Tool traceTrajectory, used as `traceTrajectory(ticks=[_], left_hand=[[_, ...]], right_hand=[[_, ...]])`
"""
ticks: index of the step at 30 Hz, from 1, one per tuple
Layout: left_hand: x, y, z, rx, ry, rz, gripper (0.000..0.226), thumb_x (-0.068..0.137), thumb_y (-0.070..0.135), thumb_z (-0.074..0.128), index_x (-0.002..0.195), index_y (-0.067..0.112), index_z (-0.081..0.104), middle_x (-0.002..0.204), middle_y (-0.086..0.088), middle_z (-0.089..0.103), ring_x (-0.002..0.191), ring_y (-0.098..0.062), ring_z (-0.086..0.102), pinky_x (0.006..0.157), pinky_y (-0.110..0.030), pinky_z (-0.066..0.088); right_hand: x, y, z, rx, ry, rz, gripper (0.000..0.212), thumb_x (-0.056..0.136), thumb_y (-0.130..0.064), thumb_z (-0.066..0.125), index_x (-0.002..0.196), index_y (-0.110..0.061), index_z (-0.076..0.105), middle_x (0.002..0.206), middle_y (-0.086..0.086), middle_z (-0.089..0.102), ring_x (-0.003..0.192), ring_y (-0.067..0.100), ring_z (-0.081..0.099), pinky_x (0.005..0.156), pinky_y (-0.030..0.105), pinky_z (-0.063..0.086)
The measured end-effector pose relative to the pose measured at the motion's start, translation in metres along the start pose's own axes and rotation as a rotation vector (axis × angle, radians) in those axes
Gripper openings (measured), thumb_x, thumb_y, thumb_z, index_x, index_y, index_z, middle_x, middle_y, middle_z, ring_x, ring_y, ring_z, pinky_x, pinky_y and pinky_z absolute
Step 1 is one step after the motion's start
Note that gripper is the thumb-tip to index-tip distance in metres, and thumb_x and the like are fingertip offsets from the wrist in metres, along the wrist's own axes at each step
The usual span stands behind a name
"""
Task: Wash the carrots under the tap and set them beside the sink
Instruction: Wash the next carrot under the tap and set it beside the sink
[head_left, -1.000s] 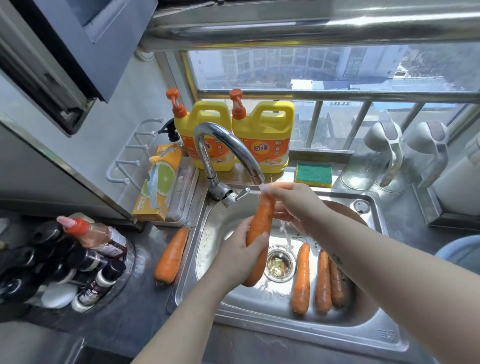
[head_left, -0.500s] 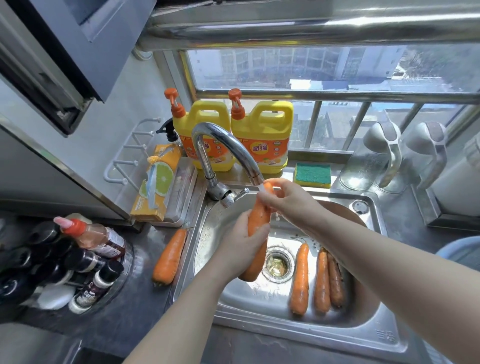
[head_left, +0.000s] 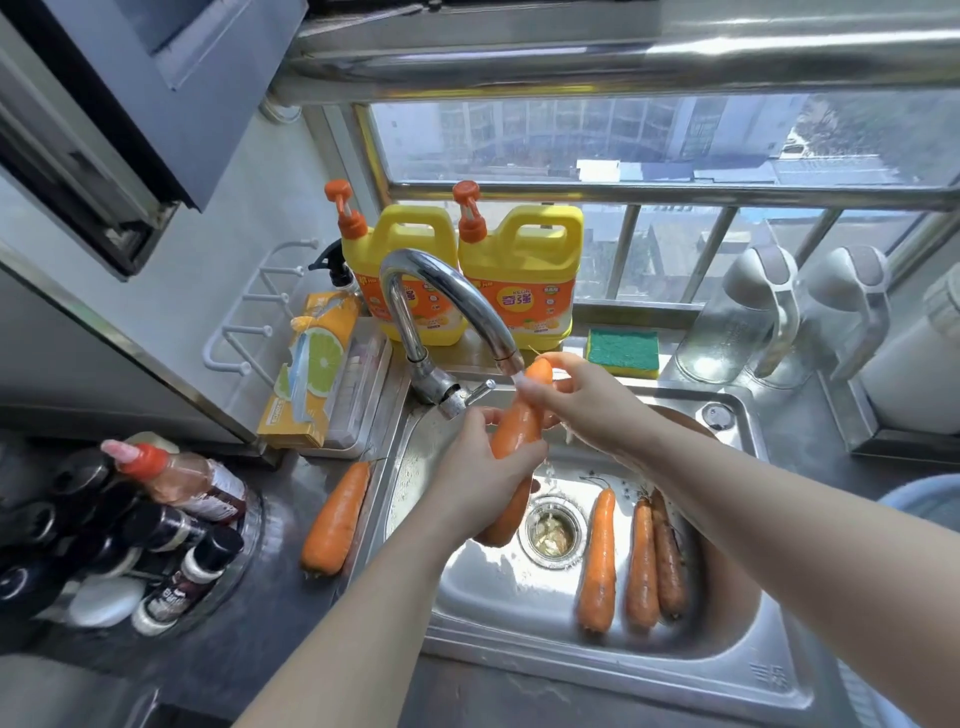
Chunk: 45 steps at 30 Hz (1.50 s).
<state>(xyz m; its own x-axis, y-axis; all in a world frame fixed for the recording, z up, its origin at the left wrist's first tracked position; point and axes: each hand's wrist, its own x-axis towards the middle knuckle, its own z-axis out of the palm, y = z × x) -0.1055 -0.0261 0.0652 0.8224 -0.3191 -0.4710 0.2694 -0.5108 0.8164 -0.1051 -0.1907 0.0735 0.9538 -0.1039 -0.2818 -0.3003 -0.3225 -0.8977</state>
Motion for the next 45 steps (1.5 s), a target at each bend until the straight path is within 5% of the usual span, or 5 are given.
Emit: traceTrajectory(ticks=[4, 12, 24, 33, 45], left_hand=[[0.001, 0.003, -0.001, -0.055, 0.002, 0.014, 0.044, 0.084, 0.036, 0.075, 0.119, 0.026, 0.050, 0.104, 0.000, 0.071, 0.082, -0.018, 0.076, 0.090, -0.054, 0.057], [0.005, -0.003, -0.002, -0.002, 0.048, 0.026, 0.061, 0.062, 0.061, 0.064, 0.115, 0.031, 0.060, 0.098, 0.002, 0.074, 0.094, -0.020, 0.072, 0.092, -0.053, 0.056], [0.002, 0.009, -0.002, 0.133, 0.066, 0.169, 0.007, 0.096, 0.033, 0.064, 0.098, 0.039, 0.061, 0.089, 0.009, 0.070, 0.084, -0.013, 0.067, 0.073, -0.032, 0.052], [0.002, 0.009, -0.005, 0.117, 0.082, 0.204, 0.019, 0.096, 0.025, 0.064, 0.111, 0.036, 0.066, 0.083, 0.013, 0.068, 0.077, -0.005, 0.065, 0.066, -0.025, 0.045], [0.000, 0.008, -0.001, 0.181, 0.119, 0.250, 0.028, 0.095, 0.032, 0.065, 0.123, 0.034, 0.065, 0.103, 0.006, 0.063, 0.092, -0.005, 0.062, 0.069, -0.019, 0.043]], right_hand=[[-0.004, 0.000, 0.004, 0.036, -0.032, 0.019, 0.063, 0.086, -0.035, 0.078, 0.133, -0.009, 0.046, 0.104, 0.015, 0.073, 0.091, 0.021, 0.072, 0.083, 0.033, 0.056], [-0.002, 0.004, 0.006, -0.023, -0.032, 0.003, 0.069, 0.085, -0.036, 0.079, 0.140, -0.019, 0.040, 0.098, 0.017, 0.071, 0.084, 0.025, 0.070, 0.075, 0.036, 0.053], [0.007, 0.011, 0.007, 0.113, 0.060, 0.058, 0.074, 0.088, -0.038, 0.075, 0.148, -0.020, 0.035, 0.106, 0.007, 0.073, 0.097, 0.018, 0.071, 0.094, 0.041, 0.055], [0.003, 0.006, 0.003, 0.312, 0.015, 0.113, 0.071, 0.088, -0.020, 0.078, 0.147, -0.024, 0.038, 0.102, 0.011, 0.075, 0.079, 0.017, 0.073, 0.072, 0.023, 0.054], [0.005, 0.006, 0.003, 0.179, 0.052, 0.089, 0.077, 0.080, -0.020, 0.085, 0.144, -0.023, 0.042, 0.102, 0.009, 0.076, 0.092, 0.022, 0.075, 0.088, 0.034, 0.058]])
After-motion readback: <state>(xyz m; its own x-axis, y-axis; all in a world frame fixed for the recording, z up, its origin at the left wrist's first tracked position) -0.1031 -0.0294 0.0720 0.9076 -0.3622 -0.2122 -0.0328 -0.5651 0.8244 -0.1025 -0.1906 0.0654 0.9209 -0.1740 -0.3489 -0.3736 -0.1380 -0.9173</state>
